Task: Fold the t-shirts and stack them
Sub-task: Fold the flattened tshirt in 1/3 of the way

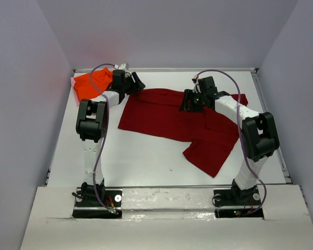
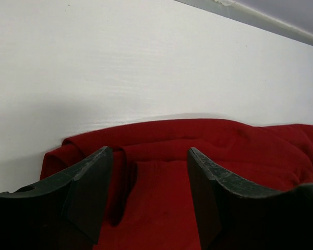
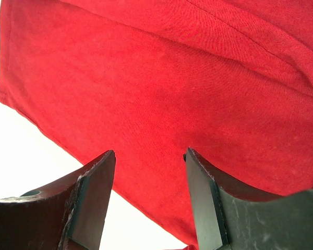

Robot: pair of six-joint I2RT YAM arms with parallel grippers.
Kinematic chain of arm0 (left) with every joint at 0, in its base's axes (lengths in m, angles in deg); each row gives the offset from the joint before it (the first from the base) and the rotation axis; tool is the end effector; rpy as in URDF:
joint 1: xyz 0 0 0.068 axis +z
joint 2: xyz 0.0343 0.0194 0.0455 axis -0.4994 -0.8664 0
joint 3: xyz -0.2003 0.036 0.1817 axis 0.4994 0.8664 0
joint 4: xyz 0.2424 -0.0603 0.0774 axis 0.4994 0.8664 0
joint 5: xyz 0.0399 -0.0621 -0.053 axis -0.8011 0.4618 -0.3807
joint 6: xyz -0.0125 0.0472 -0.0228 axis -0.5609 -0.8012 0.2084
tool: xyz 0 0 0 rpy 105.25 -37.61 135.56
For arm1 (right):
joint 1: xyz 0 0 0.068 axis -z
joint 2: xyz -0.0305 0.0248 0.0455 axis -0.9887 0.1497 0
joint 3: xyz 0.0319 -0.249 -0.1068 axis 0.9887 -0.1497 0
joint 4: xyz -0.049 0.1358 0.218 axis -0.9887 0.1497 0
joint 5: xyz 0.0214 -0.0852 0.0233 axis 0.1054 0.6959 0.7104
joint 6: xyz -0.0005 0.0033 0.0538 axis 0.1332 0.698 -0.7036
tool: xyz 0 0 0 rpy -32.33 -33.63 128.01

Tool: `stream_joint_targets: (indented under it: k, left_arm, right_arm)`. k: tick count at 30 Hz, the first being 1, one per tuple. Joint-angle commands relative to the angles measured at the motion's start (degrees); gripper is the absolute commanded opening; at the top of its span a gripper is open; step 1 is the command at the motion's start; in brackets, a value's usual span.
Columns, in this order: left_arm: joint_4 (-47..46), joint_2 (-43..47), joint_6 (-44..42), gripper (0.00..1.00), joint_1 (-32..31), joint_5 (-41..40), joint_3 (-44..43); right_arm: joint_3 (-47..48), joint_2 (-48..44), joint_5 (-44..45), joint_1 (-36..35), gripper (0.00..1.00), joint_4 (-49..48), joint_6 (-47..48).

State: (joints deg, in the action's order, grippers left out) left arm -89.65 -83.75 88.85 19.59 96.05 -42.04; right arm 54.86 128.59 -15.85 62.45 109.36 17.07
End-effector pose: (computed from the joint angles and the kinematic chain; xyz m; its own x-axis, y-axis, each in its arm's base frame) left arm 0.5014 -0.1035 0.1854 -0.5114 -0.3475 -0.7859 0.2679 0.8045 -0.5301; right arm 0.3790 0.1413 0.2281 -0.8304 0.0632 -0.5536 -0.2271 0.8689 0.4398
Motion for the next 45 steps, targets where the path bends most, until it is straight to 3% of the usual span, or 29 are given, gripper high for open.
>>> stream_joint_targets:
  k: [1,12,15,16,17,19,22,24,31,33,45]
  left_arm:
    - [0.27,-1.08,-1.14,0.68,-0.09,0.44,-2.75]
    - [-0.79,-1.96,-0.35,0.67,-1.14,1.15,-1.70]
    - [-0.79,-1.61,-0.52,0.62,-1.14,0.97,-1.52]
    - [-0.79,-1.52,-0.44,0.59,-1.14,0.88,-1.61]
    - [-0.79,-1.43,-0.44,0.48,-1.14,0.88,-1.61]
    - [-0.70,-1.26,-0.26,0.38,-1.14,0.88,-1.96]
    - [0.35,-1.17,-0.61,0.10,-1.14,0.71,-3.10]
    - [1.58,-1.08,-1.23,0.06,-1.14,-0.17,-3.89]
    - [4.48,0.85,-2.99,0.07,-1.06,-1.75,-4.33]
    - [5.54,1.81,-3.25,0.13,-1.06,-2.11,-4.16]
    - [3.52,8.14,-2.20,0.18,-1.41,-2.02,2.34]
  right_arm:
    - [-0.20,-0.84,-1.14,-0.57,0.62,-2.37,-0.21]
    - [0.07,1.09,-1.66,-0.57,0.62,-2.45,-0.38]
    - [0.07,1.62,-1.93,-0.57,0.61,-2.54,-0.38]
    - [0.15,1.79,-2.01,-0.57,0.61,-2.54,-0.38]
    - [0.16,1.88,-2.36,-0.57,0.61,-2.54,-0.38]
    - [0.24,2.15,-2.45,-0.57,0.61,-2.54,-0.38]
    - [0.33,2.67,-2.89,-0.57,0.61,-2.63,-0.38]
    - [0.42,2.76,-3.16,-1.10,0.61,-2.54,-0.29]
    - [0.77,3.73,-3.86,-1.10,0.61,-2.54,-0.12]
    - [0.86,3.90,-4.04,-1.10,0.61,-2.54,-0.12]
    - [1.12,4.70,-4.83,-1.10,0.61,-2.63,-0.03]
